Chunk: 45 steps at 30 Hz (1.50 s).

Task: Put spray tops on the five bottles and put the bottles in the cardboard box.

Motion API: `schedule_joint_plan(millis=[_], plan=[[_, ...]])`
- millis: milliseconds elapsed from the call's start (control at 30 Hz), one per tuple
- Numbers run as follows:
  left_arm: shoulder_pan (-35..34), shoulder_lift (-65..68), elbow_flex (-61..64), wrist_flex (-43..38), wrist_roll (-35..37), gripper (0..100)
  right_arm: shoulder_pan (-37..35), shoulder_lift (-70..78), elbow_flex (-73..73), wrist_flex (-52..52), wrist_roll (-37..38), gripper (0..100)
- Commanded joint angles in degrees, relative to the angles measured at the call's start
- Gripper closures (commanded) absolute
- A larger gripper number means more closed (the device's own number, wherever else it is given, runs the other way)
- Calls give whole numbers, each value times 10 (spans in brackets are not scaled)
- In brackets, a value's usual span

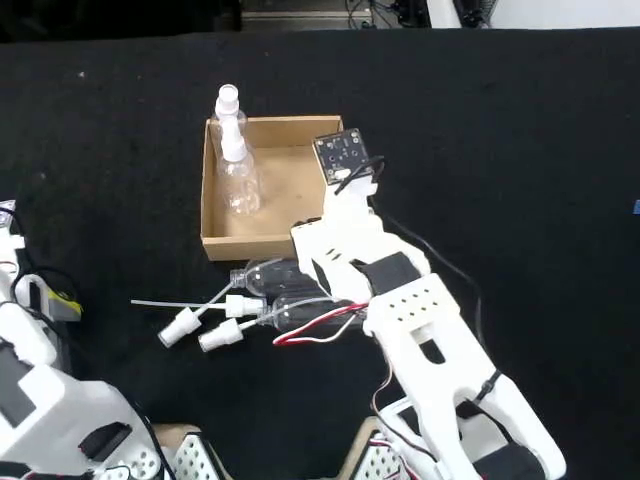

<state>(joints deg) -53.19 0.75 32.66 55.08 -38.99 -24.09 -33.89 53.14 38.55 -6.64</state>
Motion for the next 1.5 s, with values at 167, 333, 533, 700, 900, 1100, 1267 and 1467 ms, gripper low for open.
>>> schedule_joint_plan(millis=[167, 333, 533, 700, 900, 1100, 1267, 1467], plan=[[8, 1, -49, 59, 5, 920, 2, -29, -4, -11, -1, 987], [22, 0, -49, 59, 34, 960, 1, -29, -4, -12, -4, 987], [58, -53, -51, 78, 161, 970, 1, -30, -6, -18, -5, 987], [97, -109, -53, 77, 310, 970, 1, -29, 17, -111, -57, 987], [124, -119, -44, 49, 440, 970, -44, -29, 51, -166, -69, 987], [129, -112, -39, 49, 474, 970, -74, 15, 31, -239, -69, 987], [131, -117, -8, 26, 491, 970, -64, 103, 4, -295, -69, 987], [126, -117, 10, 8, 493, 970, -63, 181, -24, -329, -69, 987]])
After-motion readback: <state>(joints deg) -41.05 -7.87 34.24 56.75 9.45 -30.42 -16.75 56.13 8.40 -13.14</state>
